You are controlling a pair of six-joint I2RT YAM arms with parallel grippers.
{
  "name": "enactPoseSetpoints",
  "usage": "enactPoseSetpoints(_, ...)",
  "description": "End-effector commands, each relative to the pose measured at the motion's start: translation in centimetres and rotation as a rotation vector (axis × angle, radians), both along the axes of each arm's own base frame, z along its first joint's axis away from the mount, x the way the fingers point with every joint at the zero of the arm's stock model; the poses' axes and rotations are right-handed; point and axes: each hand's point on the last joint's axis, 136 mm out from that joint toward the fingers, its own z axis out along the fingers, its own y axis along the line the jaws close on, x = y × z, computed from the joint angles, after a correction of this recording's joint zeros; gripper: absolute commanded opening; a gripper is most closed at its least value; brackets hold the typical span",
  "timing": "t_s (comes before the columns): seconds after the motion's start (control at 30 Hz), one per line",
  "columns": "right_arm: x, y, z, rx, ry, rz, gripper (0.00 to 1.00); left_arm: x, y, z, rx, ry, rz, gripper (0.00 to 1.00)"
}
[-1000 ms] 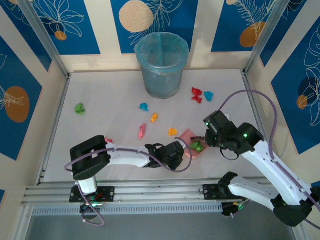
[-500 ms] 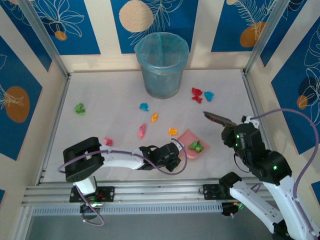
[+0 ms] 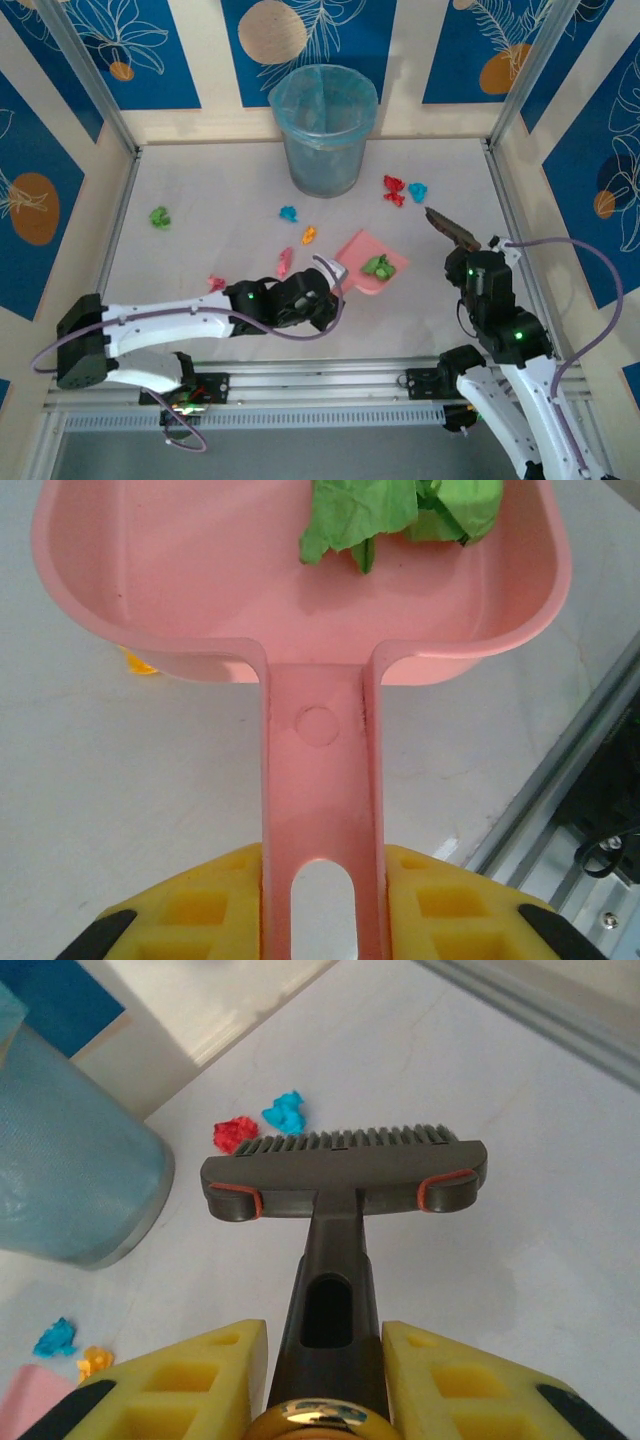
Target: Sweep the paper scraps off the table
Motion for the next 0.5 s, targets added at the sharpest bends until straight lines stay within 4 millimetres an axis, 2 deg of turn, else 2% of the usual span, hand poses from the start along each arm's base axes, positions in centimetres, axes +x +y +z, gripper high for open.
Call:
enactPoseSetpoints(0.0, 2.0, 4.2, 1.5, 0.074, -0.132, 0.218, 0.00, 0.8, 3.7, 1.9, 0.093, -0.050, 0.093, 0.00)
enactPoseSetpoints(0.07, 2.5, 6.7, 0.9, 0.103, -0.158, 0.354, 0.00, 1.2, 4.9, 3.1, 0.104, -0.080, 0.118, 0.00)
enactPoseSetpoints(0.13, 2.6, 8.1, 0.0, 0.121, -0.170, 0.430, 0.00, 1.7, 5.9, 4.3, 0.108, -0.098, 0.144, 0.00)
enactPoseSetpoints(0.3, 2.8, 9.7, -2.4, 0.154, -0.164, 0.489, 0.00, 2.9, 8.0, 6.9, 0.110, -0.131, 0.212, 0.00)
enactPoseSetpoints(0.47, 2.8, 10.1, -4.4, 0.128, -0.153, 0.476, 0.00, 5.2, 9.4, 9.3, 0.068, -0.117, 0.289, 0.00)
